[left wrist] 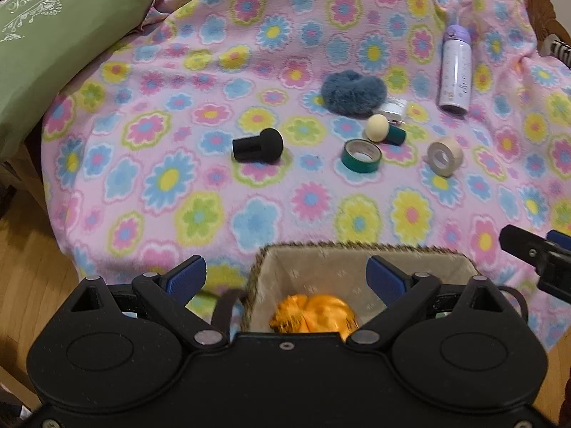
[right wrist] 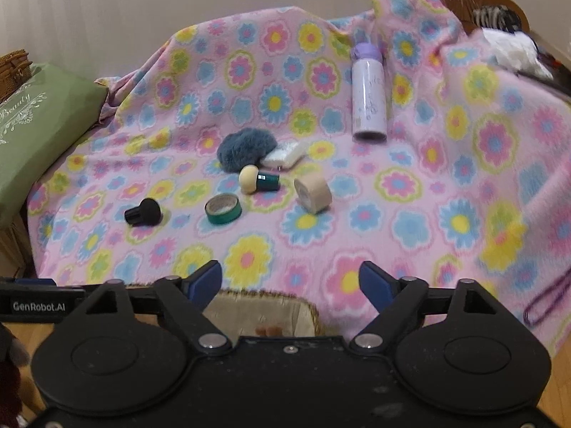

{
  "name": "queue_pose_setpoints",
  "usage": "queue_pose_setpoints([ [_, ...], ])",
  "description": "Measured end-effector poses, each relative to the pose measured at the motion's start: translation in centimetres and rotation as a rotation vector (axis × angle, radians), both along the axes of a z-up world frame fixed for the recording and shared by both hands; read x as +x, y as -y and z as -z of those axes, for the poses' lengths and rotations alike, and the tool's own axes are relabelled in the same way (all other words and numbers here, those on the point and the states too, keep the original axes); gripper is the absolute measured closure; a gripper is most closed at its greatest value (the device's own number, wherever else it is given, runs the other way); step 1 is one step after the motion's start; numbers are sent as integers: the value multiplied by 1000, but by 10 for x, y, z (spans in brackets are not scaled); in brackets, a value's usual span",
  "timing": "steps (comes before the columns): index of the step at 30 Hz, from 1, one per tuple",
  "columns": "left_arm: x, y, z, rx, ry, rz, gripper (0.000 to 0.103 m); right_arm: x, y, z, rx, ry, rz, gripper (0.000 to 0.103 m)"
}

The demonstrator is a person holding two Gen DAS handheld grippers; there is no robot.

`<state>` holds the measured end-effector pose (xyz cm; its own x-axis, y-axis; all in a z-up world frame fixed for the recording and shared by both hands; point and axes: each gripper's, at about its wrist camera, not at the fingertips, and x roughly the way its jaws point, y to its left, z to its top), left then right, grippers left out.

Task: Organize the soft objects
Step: 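Grasp the black mushroom-shaped brush with the left tool while the right tool approaches the beige tape roll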

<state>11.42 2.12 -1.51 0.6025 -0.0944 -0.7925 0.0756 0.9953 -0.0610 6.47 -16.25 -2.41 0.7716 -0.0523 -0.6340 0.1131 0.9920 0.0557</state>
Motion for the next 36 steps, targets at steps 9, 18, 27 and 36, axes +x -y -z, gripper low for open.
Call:
queue_pose_setpoints([
  [9,48,-4,12,13,-15,-15,10,39,-1,6,-49,13,-30,6],
  [18,98,-12,23,26,-17,-59,10,83,6,20,-47,-58,-52,16],
  [27,137,-11,36,15,-27,-96,10,111,7,29,-89,-68,-62,16],
  [36,152,-13,47,-19,-50,-141,11,128,10,37,-103,-85,-58,16],
])
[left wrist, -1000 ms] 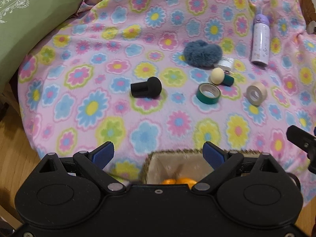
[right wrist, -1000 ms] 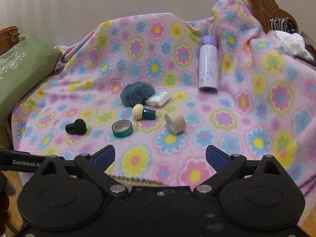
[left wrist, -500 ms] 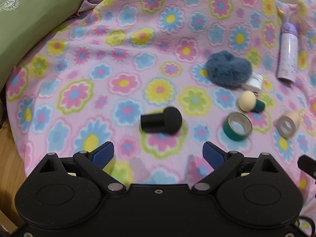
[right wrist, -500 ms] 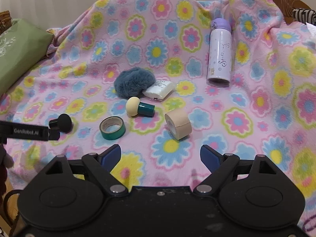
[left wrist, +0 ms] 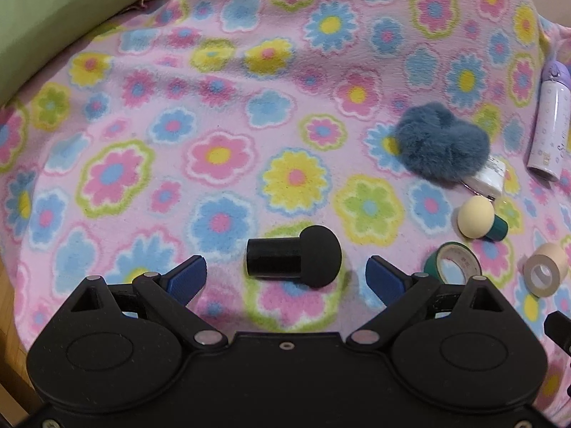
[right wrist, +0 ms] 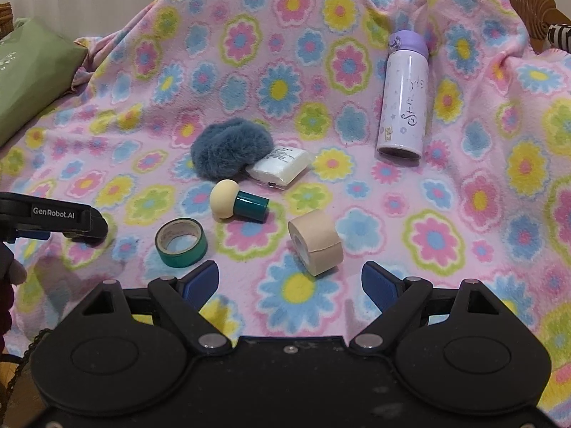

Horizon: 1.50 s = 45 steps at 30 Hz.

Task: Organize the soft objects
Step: 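Grasp the black mushroom-shaped brush with the left tool while the right tool approaches the beige tape roll, then close the right tool on the beige tape roll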

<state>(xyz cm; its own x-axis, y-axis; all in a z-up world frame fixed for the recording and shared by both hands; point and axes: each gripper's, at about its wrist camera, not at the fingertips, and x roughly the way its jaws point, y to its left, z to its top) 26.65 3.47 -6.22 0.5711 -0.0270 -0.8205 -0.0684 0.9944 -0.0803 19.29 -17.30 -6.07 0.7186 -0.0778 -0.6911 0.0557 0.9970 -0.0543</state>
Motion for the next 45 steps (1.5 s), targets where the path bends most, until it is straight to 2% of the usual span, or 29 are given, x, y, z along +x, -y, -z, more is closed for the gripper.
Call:
queue_pose_setpoints([
  [11,7,0,5,-8,-4,-4,19,8,1,5,0,-8,8,16],
  [13,7,1,5,-14,-1,5,33,9,1,6,-1,-8,9,16],
  [15,8,3,6,-28,-6,23,42,8,1,6,-2,-6,9,16],
  [19,7,10,7,-13,8,53,48,12,4,6,-8,-1,12,16],
  [29,4,18,-4,-30,47,115,48,26,14,11,-32,-3,49,16],
  [35,8,14,0,-37,29,102,47,34,19,13,-59,7,66,16],
  [41,7,14,5,-22,13,101,47,44,38,12,-55,14,130,16],
  [45,6,15,5,-19,14,106,40,48,51,9,-68,30,184,16],
])
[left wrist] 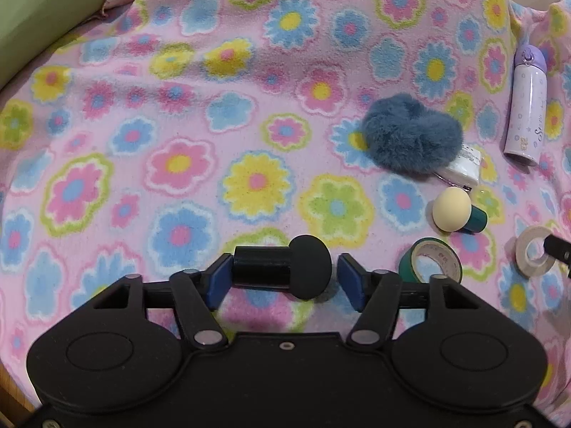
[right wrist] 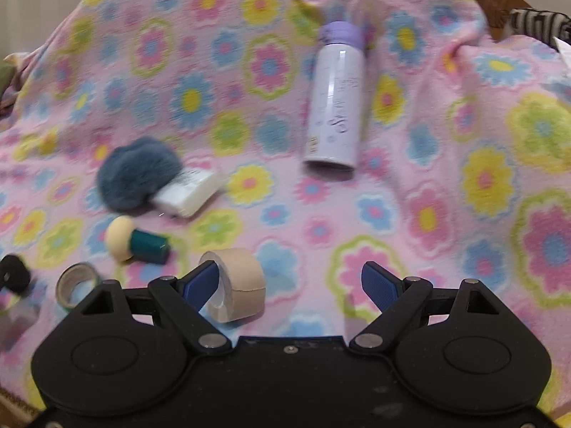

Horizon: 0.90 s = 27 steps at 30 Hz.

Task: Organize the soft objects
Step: 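Close the right tool on the beige tape roll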

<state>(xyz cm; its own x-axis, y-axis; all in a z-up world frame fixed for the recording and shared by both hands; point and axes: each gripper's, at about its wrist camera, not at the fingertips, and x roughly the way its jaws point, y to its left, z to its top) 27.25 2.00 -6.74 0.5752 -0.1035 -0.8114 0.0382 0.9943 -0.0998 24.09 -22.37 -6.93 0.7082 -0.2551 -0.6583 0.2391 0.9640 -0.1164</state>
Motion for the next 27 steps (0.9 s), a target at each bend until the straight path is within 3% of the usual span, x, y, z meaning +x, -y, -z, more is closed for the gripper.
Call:
queue_pose_setpoints([
  [27,6,6,5,5,3,16,33,18,-6,19,47,-27,-26,17],
])
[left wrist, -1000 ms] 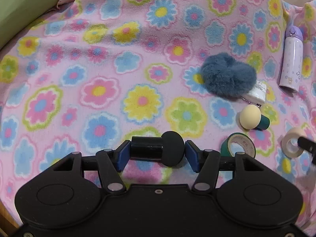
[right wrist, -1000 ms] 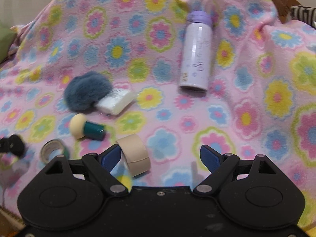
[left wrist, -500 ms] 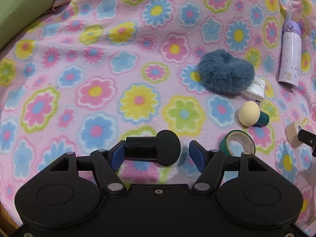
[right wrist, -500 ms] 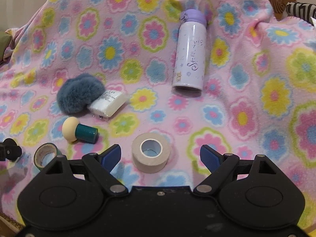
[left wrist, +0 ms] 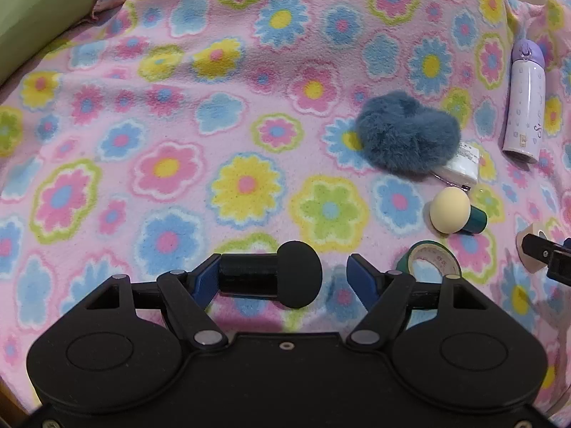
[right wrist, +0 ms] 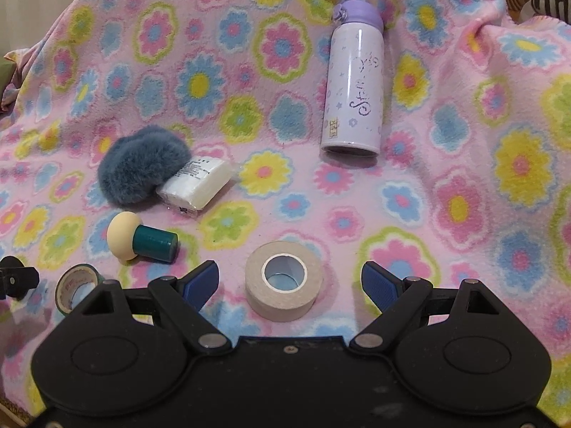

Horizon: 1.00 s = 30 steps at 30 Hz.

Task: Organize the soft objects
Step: 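Close the right tool on the beige tape roll, then carry the black brush and beige tape roll with both tools over the basket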

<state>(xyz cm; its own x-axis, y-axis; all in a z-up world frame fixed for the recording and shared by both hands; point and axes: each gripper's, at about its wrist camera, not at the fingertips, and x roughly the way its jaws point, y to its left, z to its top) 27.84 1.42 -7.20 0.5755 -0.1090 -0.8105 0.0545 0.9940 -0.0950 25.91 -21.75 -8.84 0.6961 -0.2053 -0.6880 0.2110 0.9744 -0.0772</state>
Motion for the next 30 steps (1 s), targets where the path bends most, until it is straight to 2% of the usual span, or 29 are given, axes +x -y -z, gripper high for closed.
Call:
queue_pose_setpoints([
  [8,0,0,2,-3,6,3,33,7,2,8,42,-19,5,27],
  [11,0,-1,2,-11,7,1,35,9,4,11,60,-28,7,38],
  [13,-1,-3,1,-5,15,-6,46,10,5,12,75,-35,3,54],
  [14,-2,-3,0,2,22,-12,49,9,5,12,76,-35,6,55],
  [21,-4,-11,-4,-38,27,-23,49,3,4,7,88,-22,6,55],
  [30,-20,-11,-26,-54,66,-19,49,-18,-3,-18,88,33,-15,55],
])
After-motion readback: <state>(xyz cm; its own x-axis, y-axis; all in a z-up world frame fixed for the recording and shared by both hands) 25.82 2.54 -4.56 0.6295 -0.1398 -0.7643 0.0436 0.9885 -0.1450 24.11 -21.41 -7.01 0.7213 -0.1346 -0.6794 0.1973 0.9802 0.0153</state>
